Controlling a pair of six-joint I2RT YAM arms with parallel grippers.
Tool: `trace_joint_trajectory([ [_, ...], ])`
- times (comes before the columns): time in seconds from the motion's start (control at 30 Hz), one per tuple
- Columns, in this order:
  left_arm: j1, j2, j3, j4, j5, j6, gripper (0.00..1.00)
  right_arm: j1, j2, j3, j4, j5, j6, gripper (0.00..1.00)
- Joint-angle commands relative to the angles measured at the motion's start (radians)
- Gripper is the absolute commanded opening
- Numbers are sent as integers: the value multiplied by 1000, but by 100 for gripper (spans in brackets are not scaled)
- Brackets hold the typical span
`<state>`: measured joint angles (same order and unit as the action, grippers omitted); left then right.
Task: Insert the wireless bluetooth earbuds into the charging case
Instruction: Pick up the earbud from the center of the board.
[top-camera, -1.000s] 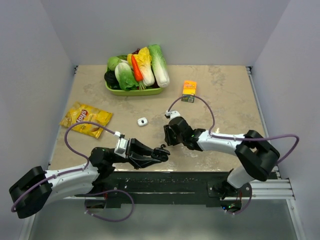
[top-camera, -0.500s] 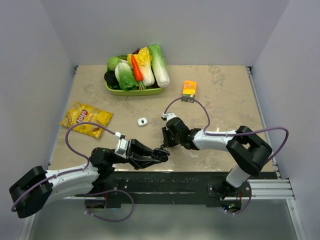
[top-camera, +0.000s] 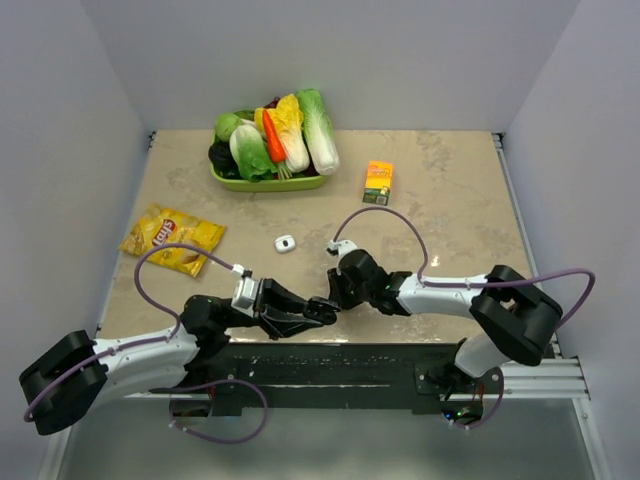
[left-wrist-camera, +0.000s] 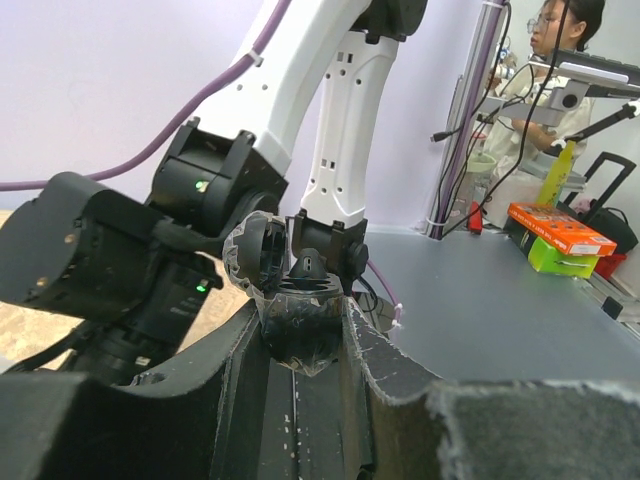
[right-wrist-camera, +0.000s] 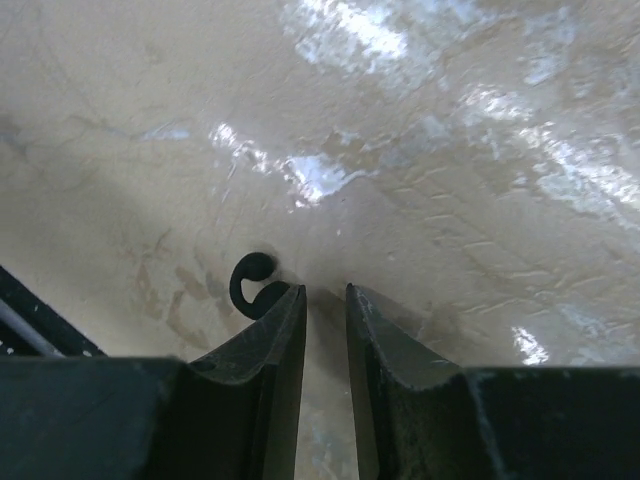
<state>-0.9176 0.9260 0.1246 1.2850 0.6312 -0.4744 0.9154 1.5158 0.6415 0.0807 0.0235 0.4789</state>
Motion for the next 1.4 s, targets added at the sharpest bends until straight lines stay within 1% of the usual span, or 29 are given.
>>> trace_joint_trajectory([
  [0.0,-6,22,-5,428,-10,20,0,28,-61,-11,-25,15,43,28],
  [0.07,-6,25,-2,436,-10,14,0,28,-89,-6,-53,49,49,31],
  [0.1,-6,25,-2,438,-11,14,0,27,-100,-2,-77,102,61,33],
  [0.17,-6,20,0,433,-13,14,0,22,-132,18,-110,144,61,36],
  [0.23,-6,13,3,421,-14,19,0,11,-153,39,-136,168,52,37],
  [0.3,-7,4,3,412,-16,22,0,8,-166,47,-118,155,20,38],
  [0.33,-6,2,3,409,-18,23,0,8,-178,47,-99,113,3,38],
  [0.37,-7,1,3,407,-16,25,0,10,-177,50,-85,74,-50,38],
  [0.43,-7,-3,3,405,-18,25,0,20,-164,70,-56,-44,-100,37],
  [0.57,-7,-7,3,410,-16,23,0,98,-123,96,-56,-112,-183,37],
  [0.67,-9,-13,1,412,-18,20,0,128,-86,109,-58,-137,-197,37],
  [1.0,-10,-21,-8,402,-24,25,0,132,10,121,-48,-116,-206,38],
  [1.37,-12,-21,-10,398,-27,31,0,131,32,122,-36,-33,-194,38],
])
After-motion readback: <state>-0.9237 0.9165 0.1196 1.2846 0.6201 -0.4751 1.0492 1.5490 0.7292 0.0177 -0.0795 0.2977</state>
